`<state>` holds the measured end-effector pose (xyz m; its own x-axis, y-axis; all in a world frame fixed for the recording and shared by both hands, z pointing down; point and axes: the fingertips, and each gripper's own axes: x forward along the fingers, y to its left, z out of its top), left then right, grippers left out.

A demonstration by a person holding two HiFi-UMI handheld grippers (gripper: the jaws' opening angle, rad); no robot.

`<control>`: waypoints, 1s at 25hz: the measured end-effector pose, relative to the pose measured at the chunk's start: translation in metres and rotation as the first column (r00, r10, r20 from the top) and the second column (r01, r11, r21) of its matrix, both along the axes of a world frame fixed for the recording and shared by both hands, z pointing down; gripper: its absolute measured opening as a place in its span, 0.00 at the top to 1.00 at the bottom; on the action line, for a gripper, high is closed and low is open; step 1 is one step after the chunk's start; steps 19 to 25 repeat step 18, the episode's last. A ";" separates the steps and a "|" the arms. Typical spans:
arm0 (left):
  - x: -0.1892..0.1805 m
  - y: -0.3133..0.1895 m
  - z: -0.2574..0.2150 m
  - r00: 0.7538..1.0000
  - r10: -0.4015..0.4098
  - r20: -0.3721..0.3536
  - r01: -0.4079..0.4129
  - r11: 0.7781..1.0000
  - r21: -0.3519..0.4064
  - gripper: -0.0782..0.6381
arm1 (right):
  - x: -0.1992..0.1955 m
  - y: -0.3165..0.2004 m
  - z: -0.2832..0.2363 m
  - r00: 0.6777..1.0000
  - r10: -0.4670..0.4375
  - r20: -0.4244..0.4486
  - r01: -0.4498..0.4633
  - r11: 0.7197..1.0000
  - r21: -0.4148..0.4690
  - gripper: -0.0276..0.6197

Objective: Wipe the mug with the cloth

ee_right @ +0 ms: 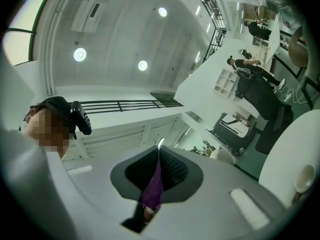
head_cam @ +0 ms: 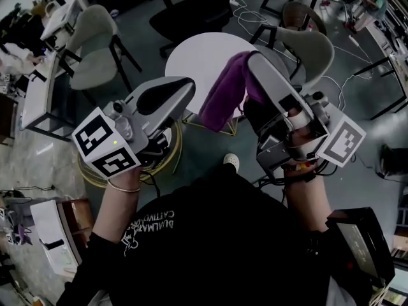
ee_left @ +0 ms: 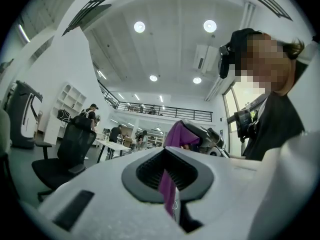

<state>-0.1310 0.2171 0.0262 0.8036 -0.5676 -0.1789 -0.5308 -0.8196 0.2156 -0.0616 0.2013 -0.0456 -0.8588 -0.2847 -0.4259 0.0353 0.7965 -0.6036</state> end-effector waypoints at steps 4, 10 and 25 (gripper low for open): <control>-0.002 -0.002 0.003 1.000 -0.011 0.000 0.011 1.000 -0.006 0.89 | 0.000 -0.003 0.002 1.000 0.007 -0.007 -0.007 1.000 -0.006 0.93; -0.003 -0.003 0.010 1.000 -0.005 -0.008 0.005 1.000 -0.020 0.89 | -0.002 -0.001 0.004 1.000 0.014 -0.025 -0.013 1.000 0.005 0.93; 0.000 0.000 0.005 1.000 0.008 -0.010 -0.008 1.000 -0.002 0.89 | -0.002 0.002 0.001 0.999 0.026 -0.038 -0.026 1.000 0.010 0.93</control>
